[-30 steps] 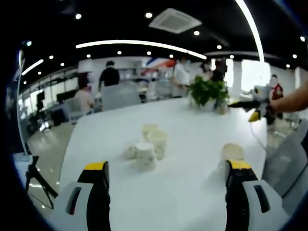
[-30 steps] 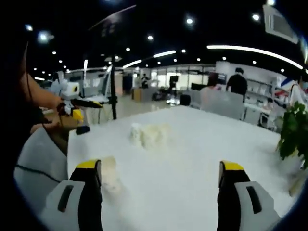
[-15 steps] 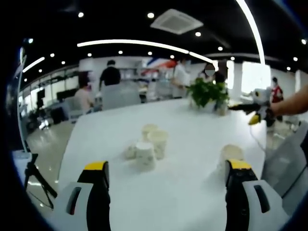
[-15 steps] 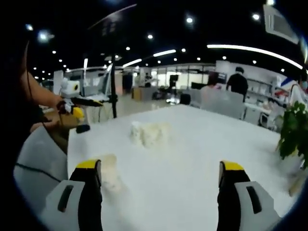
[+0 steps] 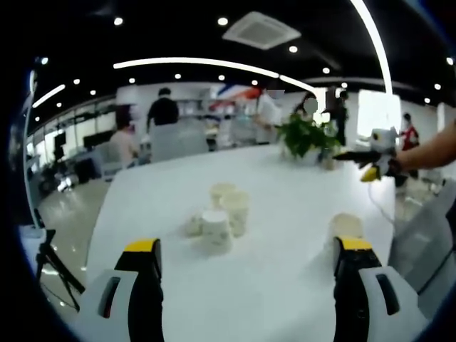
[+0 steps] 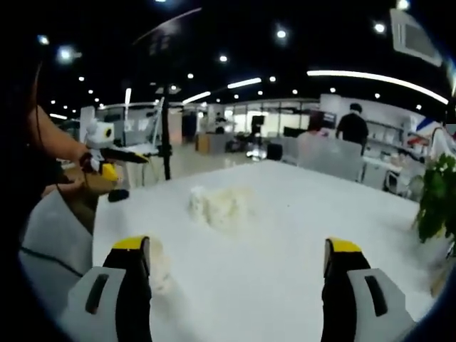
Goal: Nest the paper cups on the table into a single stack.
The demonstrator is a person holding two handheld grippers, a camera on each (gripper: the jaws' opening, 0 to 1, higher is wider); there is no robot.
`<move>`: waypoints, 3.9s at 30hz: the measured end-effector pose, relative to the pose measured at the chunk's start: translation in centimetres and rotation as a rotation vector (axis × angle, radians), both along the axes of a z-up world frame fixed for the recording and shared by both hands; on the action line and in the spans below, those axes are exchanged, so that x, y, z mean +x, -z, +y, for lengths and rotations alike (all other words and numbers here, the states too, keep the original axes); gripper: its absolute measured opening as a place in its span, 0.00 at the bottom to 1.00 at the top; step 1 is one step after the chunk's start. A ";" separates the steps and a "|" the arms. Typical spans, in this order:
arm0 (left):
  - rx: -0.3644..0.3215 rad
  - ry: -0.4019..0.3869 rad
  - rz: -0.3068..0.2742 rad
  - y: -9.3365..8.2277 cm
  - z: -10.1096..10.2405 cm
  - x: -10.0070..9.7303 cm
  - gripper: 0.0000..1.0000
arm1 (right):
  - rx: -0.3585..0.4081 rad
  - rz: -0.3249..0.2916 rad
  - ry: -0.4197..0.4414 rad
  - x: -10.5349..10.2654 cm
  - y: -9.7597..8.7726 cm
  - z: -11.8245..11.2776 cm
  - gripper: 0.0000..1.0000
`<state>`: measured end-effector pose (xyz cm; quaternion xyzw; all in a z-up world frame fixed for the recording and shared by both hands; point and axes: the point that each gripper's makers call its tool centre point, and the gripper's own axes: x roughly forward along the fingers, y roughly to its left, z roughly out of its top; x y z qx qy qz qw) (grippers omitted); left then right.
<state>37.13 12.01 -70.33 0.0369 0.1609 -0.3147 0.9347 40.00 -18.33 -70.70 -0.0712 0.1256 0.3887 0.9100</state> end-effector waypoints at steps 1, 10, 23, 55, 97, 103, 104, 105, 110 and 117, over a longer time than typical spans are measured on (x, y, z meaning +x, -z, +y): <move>0.001 0.001 0.002 0.2 0.0 0.2 0.98 | 0.004 0.000 -0.001 0.0 0.0 0.1 1.00; -0.007 0.005 0.015 1.7 -0.7 3.0 0.98 | 0.015 0.012 0.004 -0.8 0.1 -0.5 1.00; -0.027 0.018 0.018 3.1 -2.2 7.9 0.96 | 0.022 0.019 0.058 -2.7 -0.5 -2.5 1.00; 0.058 0.064 0.049 7.2 -3.3 14.1 0.73 | 0.028 0.041 0.081 -4.3 -0.2 -2.6 1.00; 0.132 0.084 0.074 8.4 -4.7 12.9 0.35 | 0.027 0.071 0.074 -5.0 0.5 -2.4 1.00; 0.121 0.088 0.075 8.2 -4.9 12.7 0.35 | 0.029 0.074 0.076 -5.0 0.7 -2.4 1.00; 0.122 0.088 0.076 8.2 -4.9 12.7 0.35 | 0.030 0.074 0.076 -5.1 0.7 -2.4 1.00; 0.123 0.088 0.075 8.2 -4.8 12.7 0.35 | 0.029 0.074 0.076 -5.1 0.7 -2.4 1.00; 0.119 0.084 0.078 8.1 -4.7 12.7 0.34 | 0.028 0.077 0.076 -5.1 0.8 -2.4 1.00; 0.119 0.084 0.078 7.9 -4.6 12.7 0.34 | 0.026 0.079 0.077 -5.1 0.9 -2.5 1.00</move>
